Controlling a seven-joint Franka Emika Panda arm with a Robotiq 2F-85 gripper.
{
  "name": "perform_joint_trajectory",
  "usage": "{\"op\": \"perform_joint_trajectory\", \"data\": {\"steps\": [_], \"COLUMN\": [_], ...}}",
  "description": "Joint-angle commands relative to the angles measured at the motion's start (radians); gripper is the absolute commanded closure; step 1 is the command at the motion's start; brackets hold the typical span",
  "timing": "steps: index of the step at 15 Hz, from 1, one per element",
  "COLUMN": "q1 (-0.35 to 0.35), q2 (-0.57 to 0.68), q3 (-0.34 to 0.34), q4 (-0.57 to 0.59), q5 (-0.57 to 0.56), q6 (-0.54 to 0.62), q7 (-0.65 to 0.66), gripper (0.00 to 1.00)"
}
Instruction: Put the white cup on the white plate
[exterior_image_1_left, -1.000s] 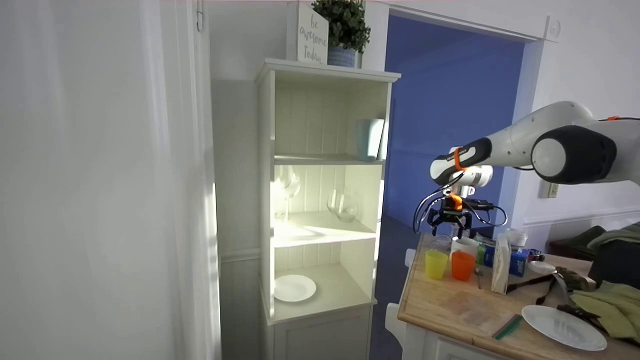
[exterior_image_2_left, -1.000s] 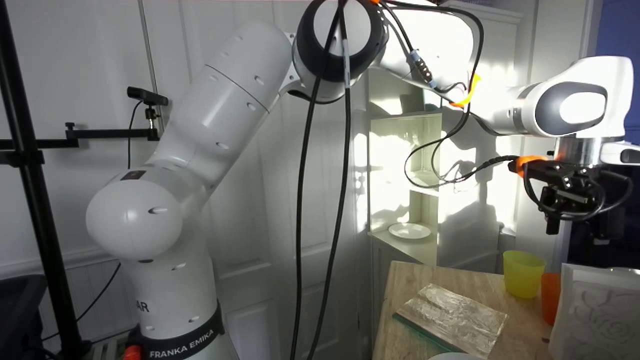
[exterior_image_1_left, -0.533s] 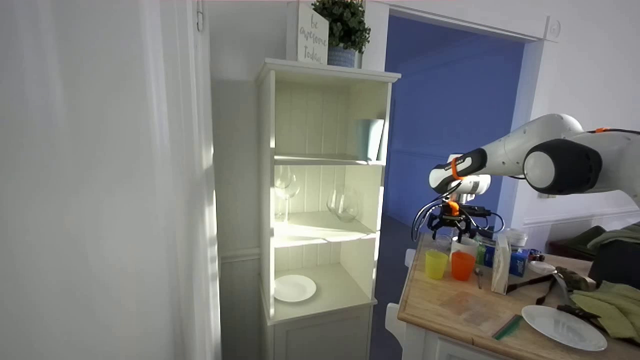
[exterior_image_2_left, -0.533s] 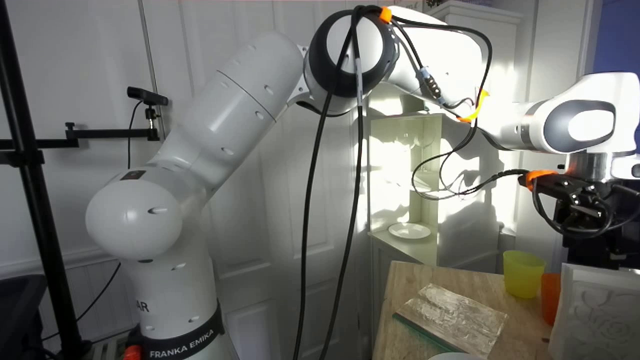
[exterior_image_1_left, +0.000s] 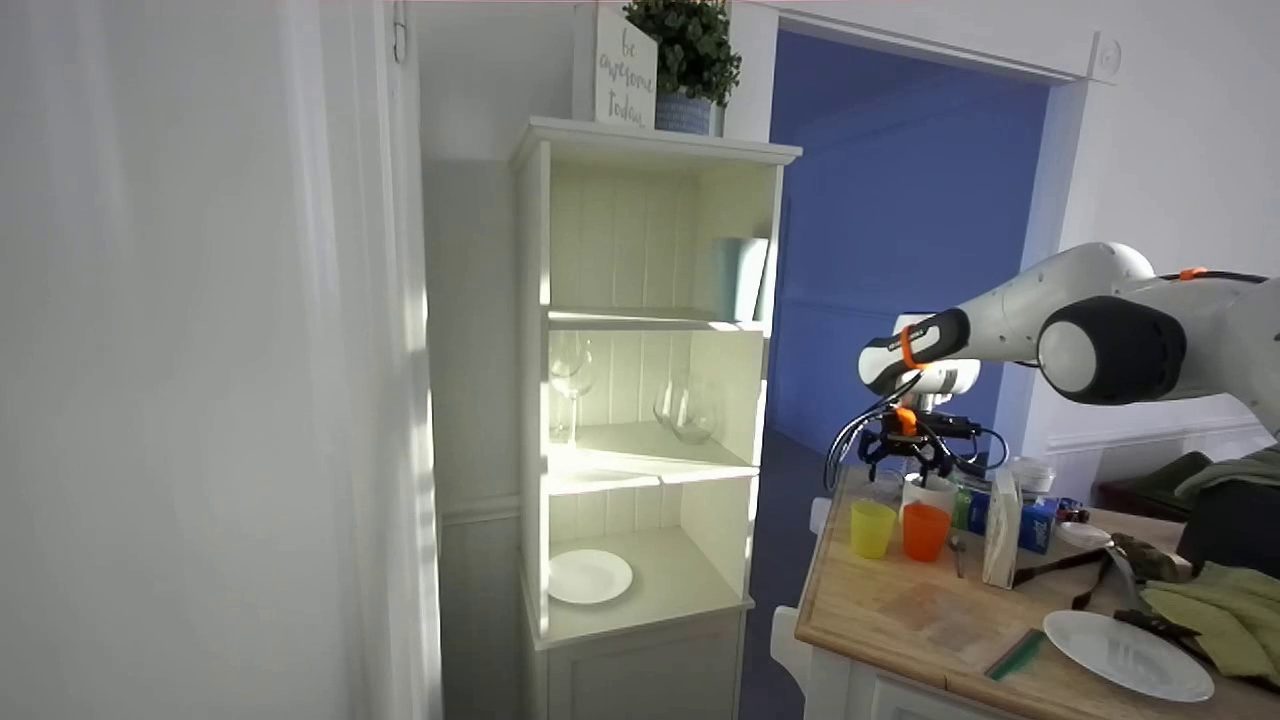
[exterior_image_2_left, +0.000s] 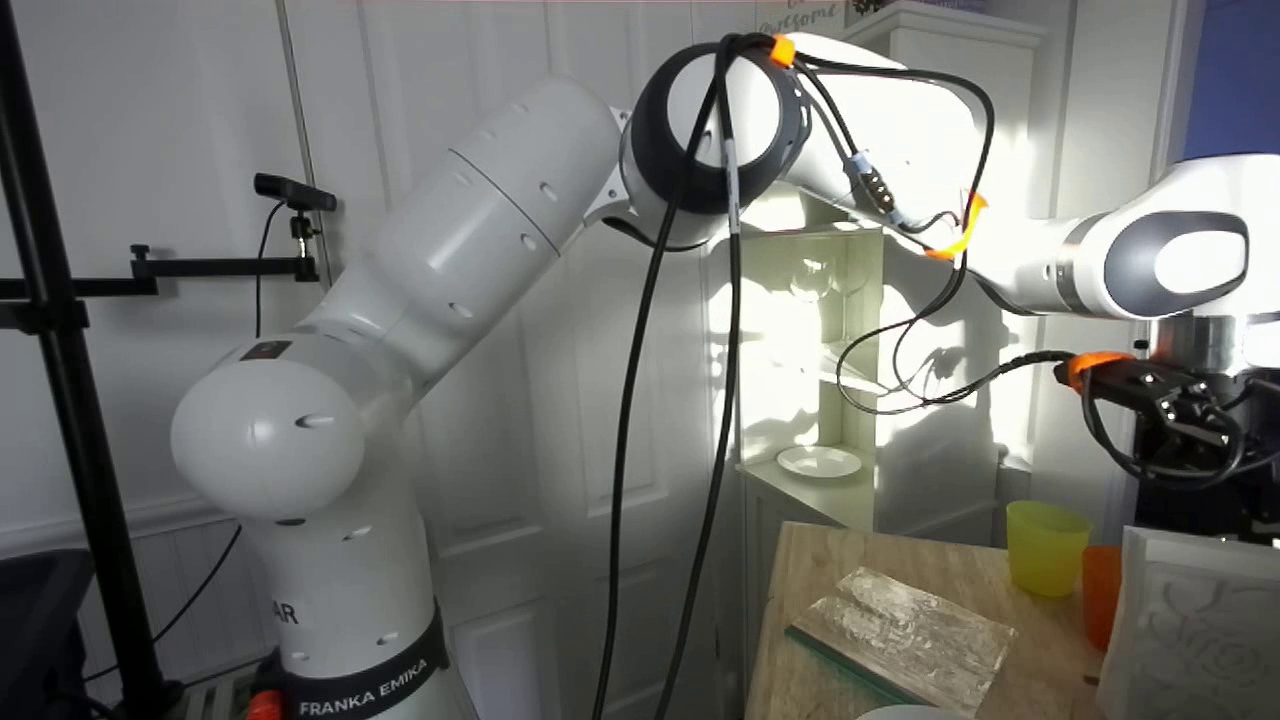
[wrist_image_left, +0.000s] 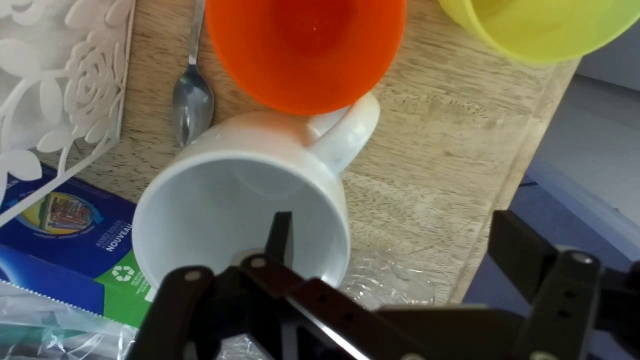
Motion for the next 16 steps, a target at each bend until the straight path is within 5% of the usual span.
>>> {"op": "perform_joint_trajectory", "data": {"steps": [1, 3, 12, 16], "q1": [-0.012, -0.011, 0.002, 0.004], "q2": [0.059, 0.075, 0.113, 0.108], "q3": [0.009, 0.008, -0.049, -0.064], "q4": [0.076, 0.092, 0.134, 0.134], "q5": [-0.007, -0.009, -0.012, -0.013], "q6": [0.006, 0.004, -0.024, -0.046], "q7": [0.043, 0.056, 0.108, 0.126], "gripper": [0.28, 0.32, 0.97, 0.97]}}
